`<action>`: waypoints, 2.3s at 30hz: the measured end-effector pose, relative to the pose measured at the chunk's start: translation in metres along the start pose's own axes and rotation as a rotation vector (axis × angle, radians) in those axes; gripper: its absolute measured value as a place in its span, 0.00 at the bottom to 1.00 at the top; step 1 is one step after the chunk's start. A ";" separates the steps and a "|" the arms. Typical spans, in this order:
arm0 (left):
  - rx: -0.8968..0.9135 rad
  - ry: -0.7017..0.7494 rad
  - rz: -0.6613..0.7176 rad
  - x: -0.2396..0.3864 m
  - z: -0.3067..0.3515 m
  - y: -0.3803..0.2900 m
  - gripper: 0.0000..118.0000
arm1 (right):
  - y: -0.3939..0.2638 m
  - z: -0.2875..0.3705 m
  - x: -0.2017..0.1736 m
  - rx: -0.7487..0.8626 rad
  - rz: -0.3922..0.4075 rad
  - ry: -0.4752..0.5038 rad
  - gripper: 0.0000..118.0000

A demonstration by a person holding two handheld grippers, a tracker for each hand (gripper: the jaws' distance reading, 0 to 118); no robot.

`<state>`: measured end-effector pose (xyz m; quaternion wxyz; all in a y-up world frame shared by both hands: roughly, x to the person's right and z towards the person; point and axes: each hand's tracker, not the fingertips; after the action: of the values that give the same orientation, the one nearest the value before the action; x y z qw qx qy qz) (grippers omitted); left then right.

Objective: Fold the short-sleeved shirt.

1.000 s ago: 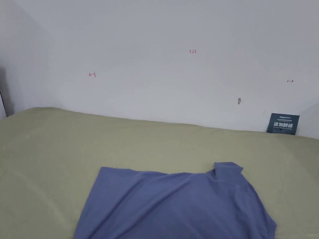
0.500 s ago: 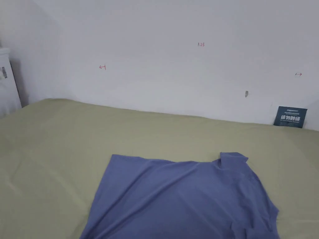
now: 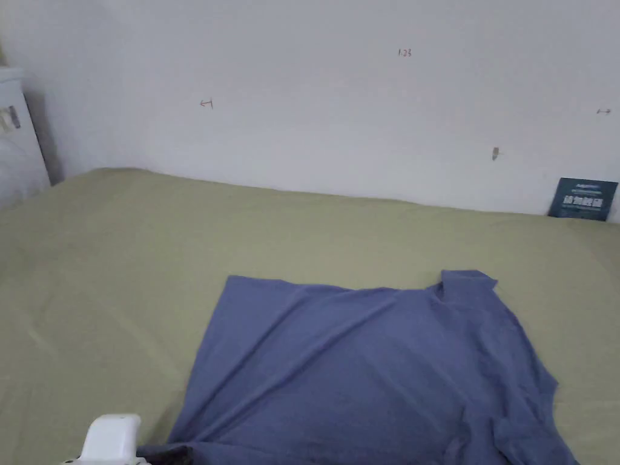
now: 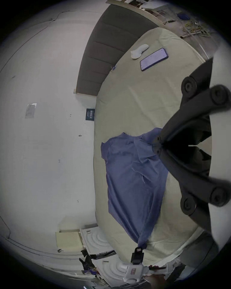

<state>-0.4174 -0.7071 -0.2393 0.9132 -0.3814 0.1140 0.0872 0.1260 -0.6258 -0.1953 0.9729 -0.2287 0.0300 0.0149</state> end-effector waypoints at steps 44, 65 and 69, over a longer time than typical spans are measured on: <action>0.118 -0.097 -0.053 0.031 -0.003 0.110 0.07 | 0.117 -0.194 0.012 -0.082 0.067 0.078 0.00; 0.482 -0.059 -0.079 0.048 0.034 0.112 0.84 | 0.112 -0.195 0.018 0.142 0.005 0.099 0.93; 0.549 -0.007 -0.199 0.056 0.092 0.065 0.80 | 0.082 -0.116 0.007 0.226 0.094 0.064 0.75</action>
<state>-0.3671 -0.5917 -0.2360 0.9867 -0.1288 0.0922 -0.0354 0.1233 -0.6044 -0.3358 0.9893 -0.1163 0.0732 0.0496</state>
